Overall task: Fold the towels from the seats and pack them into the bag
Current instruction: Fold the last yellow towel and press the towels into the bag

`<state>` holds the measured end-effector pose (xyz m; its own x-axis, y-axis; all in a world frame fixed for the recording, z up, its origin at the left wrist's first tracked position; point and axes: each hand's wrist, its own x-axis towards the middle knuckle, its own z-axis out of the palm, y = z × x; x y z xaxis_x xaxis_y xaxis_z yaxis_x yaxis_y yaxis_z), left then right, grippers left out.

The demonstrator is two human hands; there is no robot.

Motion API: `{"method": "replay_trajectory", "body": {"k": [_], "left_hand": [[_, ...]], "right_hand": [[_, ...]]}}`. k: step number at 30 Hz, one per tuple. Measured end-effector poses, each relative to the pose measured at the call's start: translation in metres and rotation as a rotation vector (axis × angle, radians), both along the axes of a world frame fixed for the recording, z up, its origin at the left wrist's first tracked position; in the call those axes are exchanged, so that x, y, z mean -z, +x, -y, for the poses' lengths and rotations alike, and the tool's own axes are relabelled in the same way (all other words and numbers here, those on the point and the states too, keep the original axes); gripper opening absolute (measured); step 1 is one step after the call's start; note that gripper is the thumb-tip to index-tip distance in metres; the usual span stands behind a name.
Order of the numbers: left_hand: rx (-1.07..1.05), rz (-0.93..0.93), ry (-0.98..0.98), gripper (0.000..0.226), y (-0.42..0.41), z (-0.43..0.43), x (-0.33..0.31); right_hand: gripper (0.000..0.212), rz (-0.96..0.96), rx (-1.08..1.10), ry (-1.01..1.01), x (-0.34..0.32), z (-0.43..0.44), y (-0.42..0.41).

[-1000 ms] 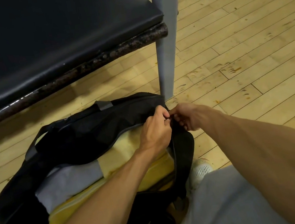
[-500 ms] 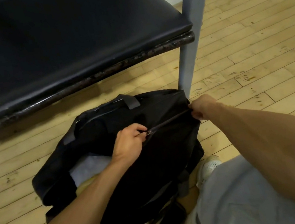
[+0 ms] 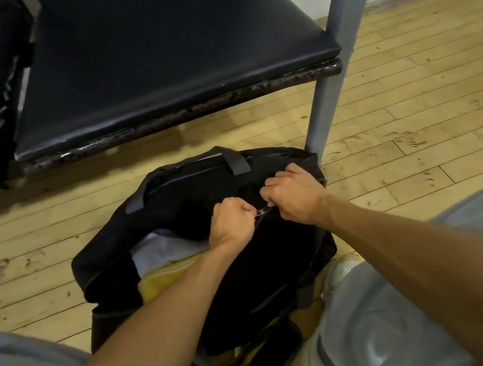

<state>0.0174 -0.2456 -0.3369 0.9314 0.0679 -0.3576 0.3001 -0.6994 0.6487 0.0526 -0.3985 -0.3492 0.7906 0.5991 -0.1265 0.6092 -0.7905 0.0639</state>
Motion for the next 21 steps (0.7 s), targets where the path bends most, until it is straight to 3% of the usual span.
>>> {"method": "replay_trajectory", "body": {"k": [7,14,17,21], "left_hand": [[0.074,-0.006,0.165,0.023,-0.007,-0.021,-0.016],[0.101,-0.05,0.498,0.024,-0.037,-0.126,-0.026],[0.055,-0.08,0.609,0.025,-0.05,-0.169,-0.027],[-0.045,-0.068,0.637,0.023,-0.064,-0.207,-0.021]], "right_hand": [[0.018,-0.068,0.076,-0.144,-0.026,-0.006,0.004],[0.031,-0.128,0.299,-0.356,-0.058,-0.027,0.006],[0.033,-0.166,0.253,-0.371,-0.061,-0.056,0.001],[0.039,-0.254,0.04,-0.178,-0.051,-0.118,-0.008]]}}
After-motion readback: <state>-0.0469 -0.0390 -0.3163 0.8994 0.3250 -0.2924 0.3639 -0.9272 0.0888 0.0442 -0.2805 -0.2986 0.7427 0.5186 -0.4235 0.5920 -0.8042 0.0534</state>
